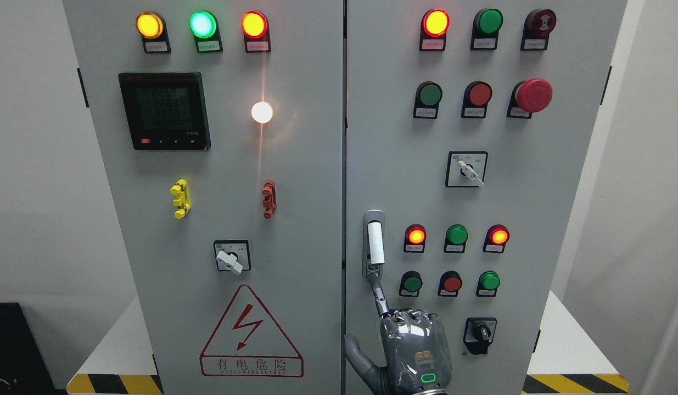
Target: Release door handle
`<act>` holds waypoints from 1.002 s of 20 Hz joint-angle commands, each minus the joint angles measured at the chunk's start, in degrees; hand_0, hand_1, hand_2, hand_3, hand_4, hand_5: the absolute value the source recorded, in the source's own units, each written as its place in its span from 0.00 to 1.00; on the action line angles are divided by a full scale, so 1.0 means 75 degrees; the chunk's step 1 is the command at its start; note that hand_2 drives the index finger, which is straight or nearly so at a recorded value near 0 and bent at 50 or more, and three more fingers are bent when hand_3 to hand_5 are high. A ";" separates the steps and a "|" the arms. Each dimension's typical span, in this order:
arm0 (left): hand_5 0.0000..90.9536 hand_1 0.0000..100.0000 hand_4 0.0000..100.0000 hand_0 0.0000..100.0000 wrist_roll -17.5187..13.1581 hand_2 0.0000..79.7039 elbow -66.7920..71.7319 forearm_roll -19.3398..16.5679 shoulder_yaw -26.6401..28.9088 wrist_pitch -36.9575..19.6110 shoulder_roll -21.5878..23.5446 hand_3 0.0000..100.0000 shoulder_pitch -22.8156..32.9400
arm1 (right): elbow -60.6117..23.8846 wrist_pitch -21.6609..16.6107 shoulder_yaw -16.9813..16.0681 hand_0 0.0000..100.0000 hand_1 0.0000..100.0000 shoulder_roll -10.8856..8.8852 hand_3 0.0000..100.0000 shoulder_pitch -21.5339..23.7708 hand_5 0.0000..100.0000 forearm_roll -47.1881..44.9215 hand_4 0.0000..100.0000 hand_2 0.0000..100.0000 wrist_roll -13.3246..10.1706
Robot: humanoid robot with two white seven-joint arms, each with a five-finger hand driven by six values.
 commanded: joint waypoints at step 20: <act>0.00 0.56 0.00 0.12 0.0001 0.00 -0.0001 0.0004 0.0000 0.0000 0.0000 0.00 0.0129 | -0.0330 -0.0015 0.0009 0.35 0.22 -0.0012 1.00 -0.0045 1.00 0.0003 1.00 0.17 -0.0009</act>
